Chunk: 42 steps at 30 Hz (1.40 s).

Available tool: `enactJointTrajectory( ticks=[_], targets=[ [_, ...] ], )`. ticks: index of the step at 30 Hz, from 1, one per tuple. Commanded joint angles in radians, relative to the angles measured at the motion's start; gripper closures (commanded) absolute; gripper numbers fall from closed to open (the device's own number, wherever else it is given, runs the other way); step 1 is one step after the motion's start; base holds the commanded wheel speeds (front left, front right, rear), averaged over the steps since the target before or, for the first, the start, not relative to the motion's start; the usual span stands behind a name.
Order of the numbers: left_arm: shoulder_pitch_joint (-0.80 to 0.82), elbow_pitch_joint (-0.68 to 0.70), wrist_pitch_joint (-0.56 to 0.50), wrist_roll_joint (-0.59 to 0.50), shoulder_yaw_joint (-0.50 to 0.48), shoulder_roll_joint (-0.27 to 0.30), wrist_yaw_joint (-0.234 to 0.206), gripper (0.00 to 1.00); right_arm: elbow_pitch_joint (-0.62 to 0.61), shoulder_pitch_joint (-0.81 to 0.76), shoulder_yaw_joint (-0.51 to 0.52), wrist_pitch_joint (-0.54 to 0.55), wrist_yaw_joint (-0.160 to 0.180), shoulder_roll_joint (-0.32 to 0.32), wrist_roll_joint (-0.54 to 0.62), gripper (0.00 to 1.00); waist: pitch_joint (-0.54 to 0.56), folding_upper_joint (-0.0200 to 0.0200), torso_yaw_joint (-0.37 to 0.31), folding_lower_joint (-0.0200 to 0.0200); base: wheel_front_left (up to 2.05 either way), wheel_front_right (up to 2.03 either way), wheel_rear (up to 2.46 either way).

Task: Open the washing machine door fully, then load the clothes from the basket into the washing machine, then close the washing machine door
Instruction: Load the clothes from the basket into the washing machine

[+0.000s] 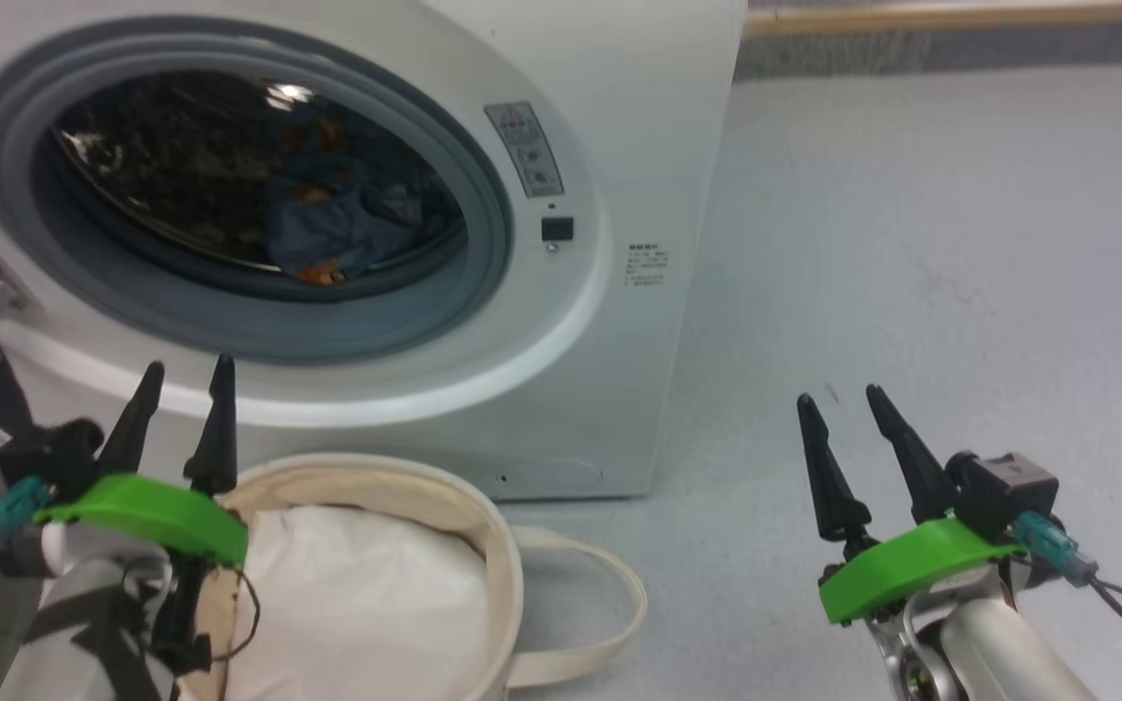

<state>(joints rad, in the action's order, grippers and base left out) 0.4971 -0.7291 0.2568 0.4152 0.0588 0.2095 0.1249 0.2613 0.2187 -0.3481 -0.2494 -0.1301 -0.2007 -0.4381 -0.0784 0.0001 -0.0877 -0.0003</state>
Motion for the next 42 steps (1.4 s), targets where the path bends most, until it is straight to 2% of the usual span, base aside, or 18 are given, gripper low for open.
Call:
enactJointTrajectory(
  ticks=[1, 5, 13, 23, 42],
  targets=[
    [-0.007, 0.083, 0.005, 0.01, -0.026, 0.052, 0.006, 0.0, -0.026, 0.002, -0.022, -0.012, -0.001, -0.014, -0.011, 0.0, 0.047, -0.0001, 0.022, 0.0003, 0.0, 0.0, 0.0],
    [-0.085, 0.166, 0.005, 0.023, -0.035, 0.063, 0.006, 0.0, -0.02, -0.005, -0.021, -0.012, -0.001, -0.016, -0.016, 0.0, 0.063, -0.0001, 0.037, 0.0003, 0.0, 0.0, 0.0],
    [-0.145, 0.201, 0.005, 0.004, -0.052, 0.061, 0.006, 0.0, -0.01, -0.016, 0.007, -0.012, -0.001, -0.014, -0.008, 0.0, 0.079, -0.0001, 0.062, 0.0003, 0.0, 0.0, 0.0],
    [-0.16, 0.226, 0.005, -0.023, -0.079, 0.059, 0.006, 0.0, 0.002, -0.023, 0.035, -0.012, -0.001, -0.018, 0.004, 0.0, 0.087, -0.0001, 0.071, 0.0003, 0.0, 0.0, 0.0],
    [-0.15, 0.237, 0.005, -0.045, -0.089, 0.055, 0.006, 0.0, -0.002, -0.014, 0.016, -0.012, -0.001, -0.011, 0.003, 0.0, 0.082, -0.0001, 0.063, 0.0003, 0.0, 0.0, 0.0]
  ],
)
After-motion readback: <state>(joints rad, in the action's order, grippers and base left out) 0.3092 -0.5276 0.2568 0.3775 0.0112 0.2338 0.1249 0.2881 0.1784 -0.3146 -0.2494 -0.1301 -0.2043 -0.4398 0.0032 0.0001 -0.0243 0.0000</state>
